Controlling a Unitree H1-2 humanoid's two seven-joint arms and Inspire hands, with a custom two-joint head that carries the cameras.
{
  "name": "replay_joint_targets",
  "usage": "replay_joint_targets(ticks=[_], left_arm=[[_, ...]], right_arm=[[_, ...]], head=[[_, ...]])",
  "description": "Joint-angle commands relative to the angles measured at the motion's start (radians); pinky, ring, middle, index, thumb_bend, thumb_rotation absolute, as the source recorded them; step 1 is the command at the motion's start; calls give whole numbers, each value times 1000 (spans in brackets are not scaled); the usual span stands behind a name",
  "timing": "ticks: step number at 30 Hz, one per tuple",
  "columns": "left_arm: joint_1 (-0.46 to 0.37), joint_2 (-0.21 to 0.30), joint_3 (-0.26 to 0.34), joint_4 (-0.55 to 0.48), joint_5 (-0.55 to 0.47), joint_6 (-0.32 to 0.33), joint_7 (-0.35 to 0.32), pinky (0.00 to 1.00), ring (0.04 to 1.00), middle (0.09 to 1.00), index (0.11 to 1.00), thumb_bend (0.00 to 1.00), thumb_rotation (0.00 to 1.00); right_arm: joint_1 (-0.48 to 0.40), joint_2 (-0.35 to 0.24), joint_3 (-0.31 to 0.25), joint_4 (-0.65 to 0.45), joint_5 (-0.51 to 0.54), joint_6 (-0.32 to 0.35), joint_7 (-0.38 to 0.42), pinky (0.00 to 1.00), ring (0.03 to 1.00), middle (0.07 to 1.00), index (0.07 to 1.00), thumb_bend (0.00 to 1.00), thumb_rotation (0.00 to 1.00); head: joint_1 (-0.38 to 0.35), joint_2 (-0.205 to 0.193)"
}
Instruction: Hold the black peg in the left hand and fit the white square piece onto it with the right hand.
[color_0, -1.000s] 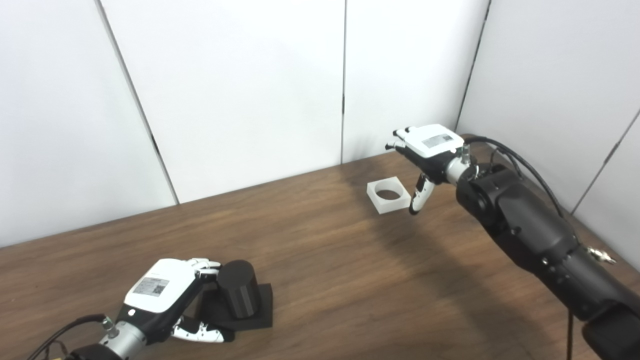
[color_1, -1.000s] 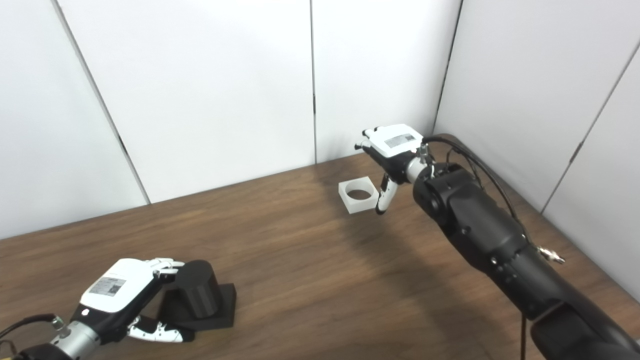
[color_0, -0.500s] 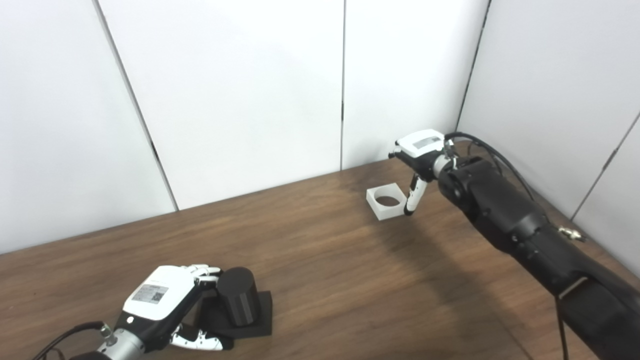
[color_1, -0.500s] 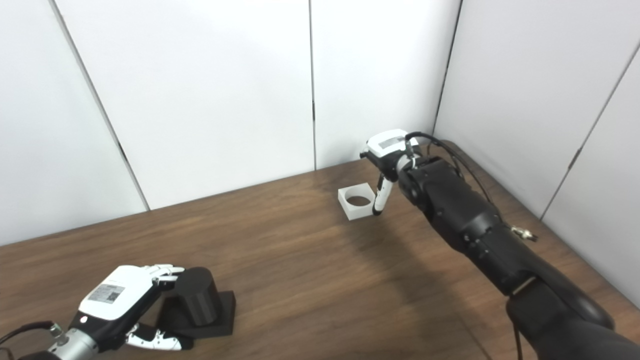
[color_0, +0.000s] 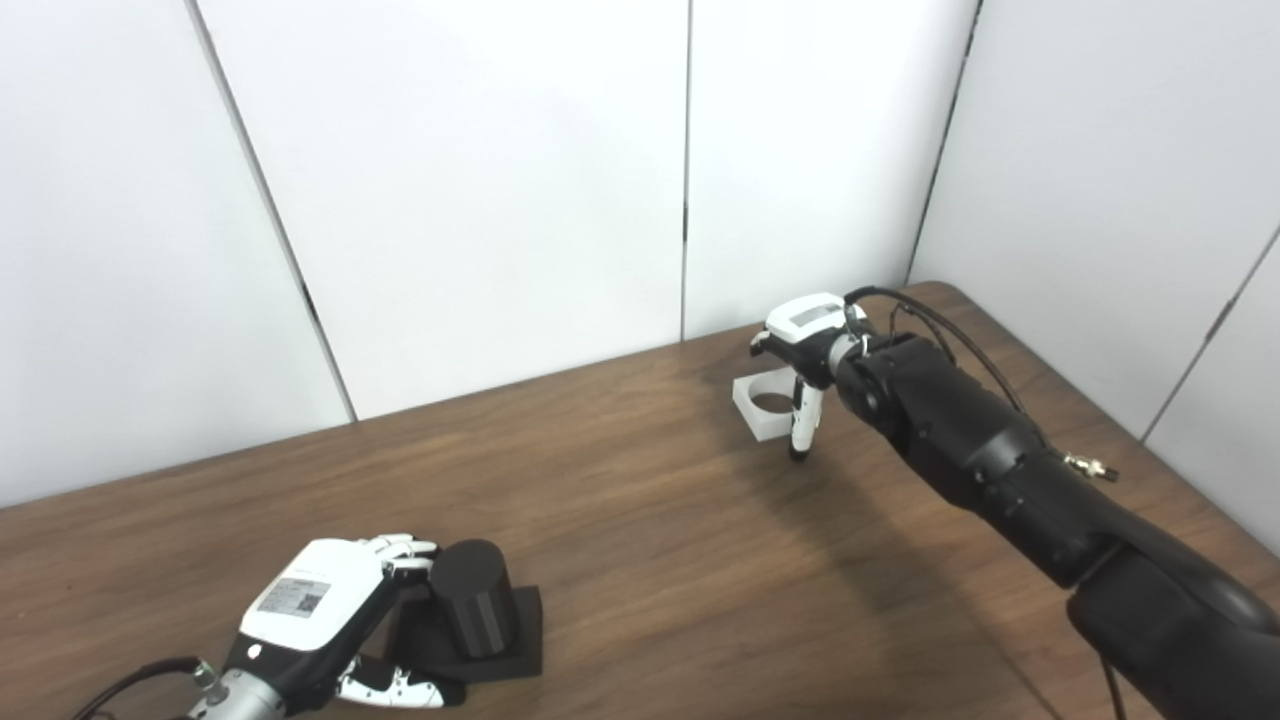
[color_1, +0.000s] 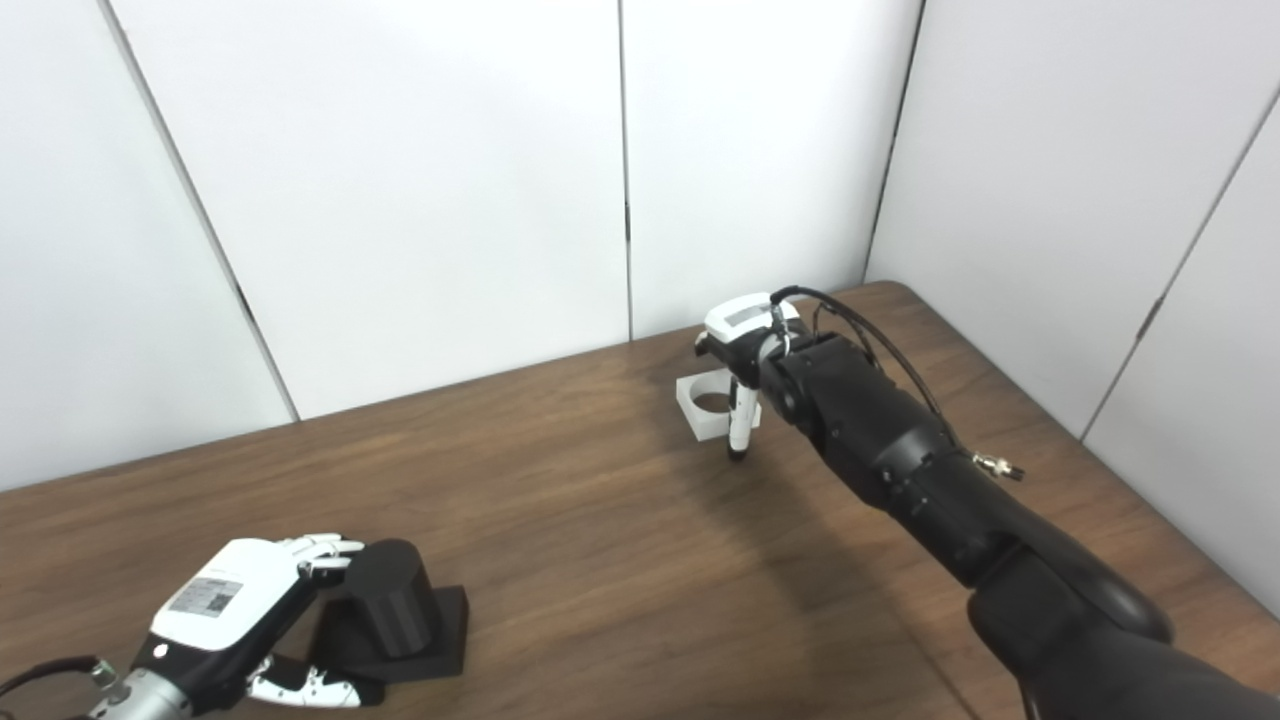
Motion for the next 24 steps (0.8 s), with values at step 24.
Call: replay_joint_targets(ticks=[24], left_arm=[[75,42,10,-47,49,3,-138,756,832,809,489,523,60]], right_arm=[[-81,23,80,219,25,-21,-158,840,883,873,655,756,214]], head=[[18,26]])
